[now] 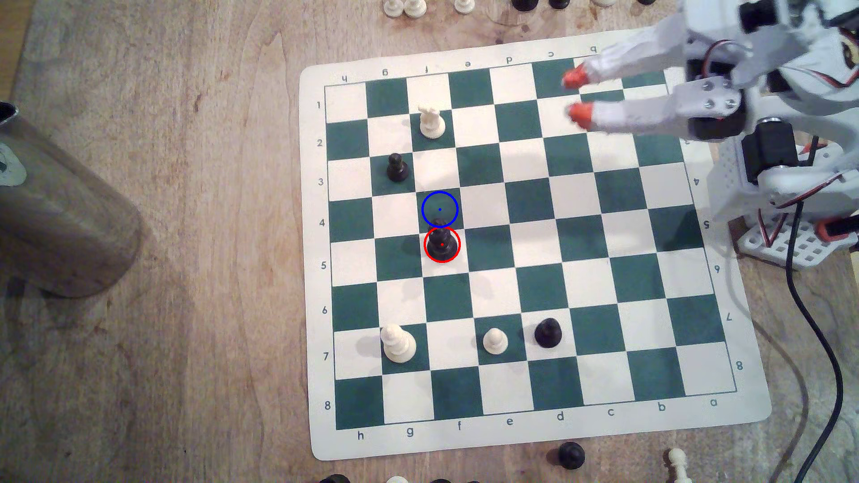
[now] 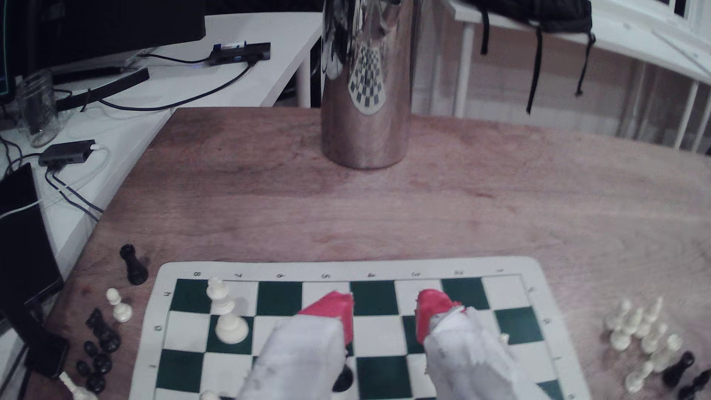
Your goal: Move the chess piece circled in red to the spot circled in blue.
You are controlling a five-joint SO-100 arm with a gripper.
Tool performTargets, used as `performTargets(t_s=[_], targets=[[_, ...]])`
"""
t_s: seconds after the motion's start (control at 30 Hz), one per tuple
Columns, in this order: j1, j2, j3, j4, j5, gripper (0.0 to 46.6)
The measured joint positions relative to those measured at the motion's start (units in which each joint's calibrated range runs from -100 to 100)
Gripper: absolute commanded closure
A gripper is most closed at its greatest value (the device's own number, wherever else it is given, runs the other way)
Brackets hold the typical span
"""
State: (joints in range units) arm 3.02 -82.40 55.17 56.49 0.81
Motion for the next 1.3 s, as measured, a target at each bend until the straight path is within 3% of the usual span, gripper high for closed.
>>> performTargets(t_s=[0.03, 0.27, 0.33, 0.43, 0.53, 0.93, 1.3], targets=[[-1.25, 2.18, 0.00, -0.48, -1.56, 34.5], [-3.83, 13.24, -3.80, -0.64, -4.64, 31.3], [-5.16, 18.18, -5.06, -1.59, -6.50, 32.6], [-5.60, 21.78, -5.15, -3.11, -7.42, 33.2], [-5.38, 26.31, -5.15, -4.94, -7.47, 33.2], [-5.38, 42.65, -5.06, -15.86, -3.03, 32.6], [-5.38, 53.20, -5.06, -22.15, -2.54, 31.1]])
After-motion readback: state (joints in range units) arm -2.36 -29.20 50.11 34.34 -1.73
